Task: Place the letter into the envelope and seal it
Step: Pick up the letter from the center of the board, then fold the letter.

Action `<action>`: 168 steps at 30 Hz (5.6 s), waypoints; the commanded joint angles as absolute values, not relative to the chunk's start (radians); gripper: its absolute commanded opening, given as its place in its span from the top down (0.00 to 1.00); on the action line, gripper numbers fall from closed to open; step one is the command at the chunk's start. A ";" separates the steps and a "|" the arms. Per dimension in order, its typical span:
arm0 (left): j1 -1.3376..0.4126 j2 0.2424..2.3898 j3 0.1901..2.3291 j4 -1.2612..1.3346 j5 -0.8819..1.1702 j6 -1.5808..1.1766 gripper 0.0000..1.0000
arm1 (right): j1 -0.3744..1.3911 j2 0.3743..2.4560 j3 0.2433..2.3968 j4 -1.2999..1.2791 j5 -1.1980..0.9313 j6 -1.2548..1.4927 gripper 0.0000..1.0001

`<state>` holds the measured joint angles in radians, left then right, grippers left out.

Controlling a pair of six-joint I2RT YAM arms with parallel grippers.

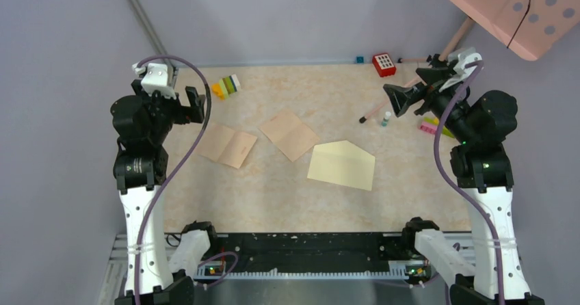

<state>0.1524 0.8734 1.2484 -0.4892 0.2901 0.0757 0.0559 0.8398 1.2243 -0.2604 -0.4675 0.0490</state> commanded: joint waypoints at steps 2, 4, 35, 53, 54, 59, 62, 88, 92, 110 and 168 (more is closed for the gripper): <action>0.161 0.873 1.244 -0.439 0.326 0.082 0.02 | 0.055 0.839 1.226 -0.216 -0.483 0.067 0.01; 0.161 0.873 1.242 -0.441 0.341 0.092 0.02 | 0.054 0.841 1.216 -0.217 -0.526 0.031 0.01; 0.144 0.875 0.949 -0.531 0.453 0.520 0.02 | 0.067 0.872 1.013 -0.050 -0.837 0.026 0.01; 0.137 0.823 0.562 -0.330 0.266 0.824 0.02 | 0.077 0.891 0.981 -0.010 -0.761 0.040 0.01; 0.136 0.824 0.543 -0.311 0.264 0.842 0.02 | 0.077 0.892 0.981 -0.010 -0.761 0.040 0.01; 0.134 0.831 0.427 -0.193 0.300 0.950 0.02 | 0.082 0.900 0.978 -0.010 -0.755 0.036 0.01; 0.130 0.842 0.354 -0.082 0.330 1.010 0.02 | 0.083 0.903 0.977 -0.012 -0.747 0.028 0.01; 0.112 1.087 0.077 0.493 0.410 1.179 0.02 | 0.093 0.918 0.972 -0.011 -0.726 0.006 0.01; 0.107 1.140 0.073 0.554 0.418 1.159 0.02 | 0.094 0.918 0.973 -0.012 -0.723 0.006 0.01; 0.061 1.166 0.121 0.573 0.410 1.002 0.89 | 0.096 0.917 0.969 -0.012 -0.712 0.006 0.01; -0.218 1.118 0.922 0.065 1.335 -0.165 0.98 | 0.429 1.113 0.710 0.319 -1.238 -0.372 0.34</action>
